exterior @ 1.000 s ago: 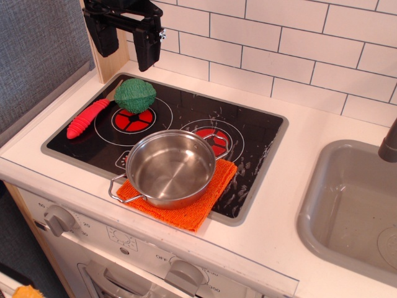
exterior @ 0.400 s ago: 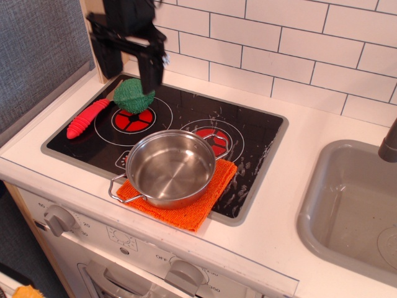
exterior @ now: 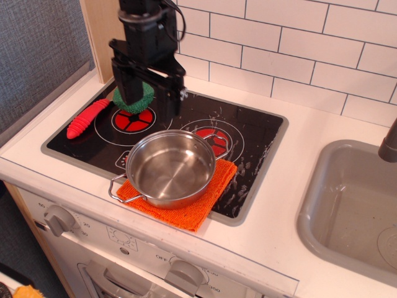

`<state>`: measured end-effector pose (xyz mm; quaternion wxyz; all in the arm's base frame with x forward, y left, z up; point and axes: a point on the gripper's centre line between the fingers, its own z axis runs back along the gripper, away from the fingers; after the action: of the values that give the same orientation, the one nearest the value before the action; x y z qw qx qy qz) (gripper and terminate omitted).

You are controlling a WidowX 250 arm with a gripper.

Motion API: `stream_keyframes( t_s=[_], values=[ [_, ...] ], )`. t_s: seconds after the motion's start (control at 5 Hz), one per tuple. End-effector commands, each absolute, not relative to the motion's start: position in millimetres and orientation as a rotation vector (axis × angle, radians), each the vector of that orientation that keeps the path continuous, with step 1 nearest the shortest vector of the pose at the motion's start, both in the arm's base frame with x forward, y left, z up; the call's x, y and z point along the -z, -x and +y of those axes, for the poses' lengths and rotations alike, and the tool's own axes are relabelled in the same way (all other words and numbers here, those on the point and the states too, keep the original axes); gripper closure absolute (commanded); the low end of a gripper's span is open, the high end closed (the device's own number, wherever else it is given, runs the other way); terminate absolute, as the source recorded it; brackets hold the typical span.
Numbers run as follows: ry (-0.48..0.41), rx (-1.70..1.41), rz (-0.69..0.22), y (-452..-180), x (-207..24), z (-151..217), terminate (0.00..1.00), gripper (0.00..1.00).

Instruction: Place the pot on the upper edge of the right burner

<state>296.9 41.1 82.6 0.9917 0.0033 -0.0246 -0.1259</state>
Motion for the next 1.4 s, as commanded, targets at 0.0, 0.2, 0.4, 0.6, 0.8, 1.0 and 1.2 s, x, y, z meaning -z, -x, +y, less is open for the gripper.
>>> stream_keyframes(
  t_s=[0.0, 0.2, 0.4, 0.6, 0.8, 1.0, 1.2],
  values=[
    [-0.043, 0.264, 0.015, -302, -54, 39, 0.0, 0.0],
    [-0.027, 0.261, 0.046, -297, -40, 40, 0.0, 0.0],
    [-0.036, 0.293, 0.037, -299, -41, 36, 0.0, 1.0],
    [-0.032, 0.3, 0.039, -298, -41, 36, 0.0, 1.0],
    [-0.031, 0.303, 0.032, -297, -42, 35, 0.0, 1.0],
    [-0.03, 0.304, 0.031, -296, -45, 35, 0.0, 1.0],
    [-0.016, 0.345, -0.001, -292, -72, 29, 0.0, 1.0]
  ],
)
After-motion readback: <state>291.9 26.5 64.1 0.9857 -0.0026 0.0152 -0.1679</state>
